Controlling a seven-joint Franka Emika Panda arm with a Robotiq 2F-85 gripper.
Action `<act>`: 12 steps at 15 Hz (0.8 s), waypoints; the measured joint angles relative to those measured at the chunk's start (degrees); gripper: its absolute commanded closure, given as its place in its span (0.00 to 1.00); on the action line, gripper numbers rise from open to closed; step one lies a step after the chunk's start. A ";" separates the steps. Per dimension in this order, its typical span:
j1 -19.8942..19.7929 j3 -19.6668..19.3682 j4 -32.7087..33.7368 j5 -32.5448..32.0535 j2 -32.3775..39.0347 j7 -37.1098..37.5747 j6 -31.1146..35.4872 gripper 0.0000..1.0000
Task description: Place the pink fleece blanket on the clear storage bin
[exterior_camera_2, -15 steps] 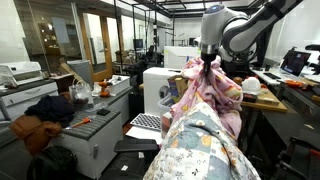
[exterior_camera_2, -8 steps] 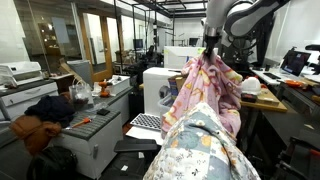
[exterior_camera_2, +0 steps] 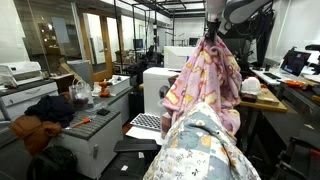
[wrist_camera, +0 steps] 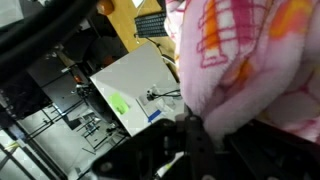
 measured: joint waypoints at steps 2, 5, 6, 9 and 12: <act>0.08 0.12 2.96 -3.38 -0.02 2.60 -3.98 0.98; 0.23 0.29 7.07 -8.82 0.14 5.80 -10.34 0.98; 0.23 0.35 8.15 -10.48 0.28 6.70 -12.34 0.98; 0.23 0.49 10.90 -15.26 1.09 9.19 -18.15 0.98; 0.23 1.06 12.35 -18.32 2.26 10.32 -21.65 0.98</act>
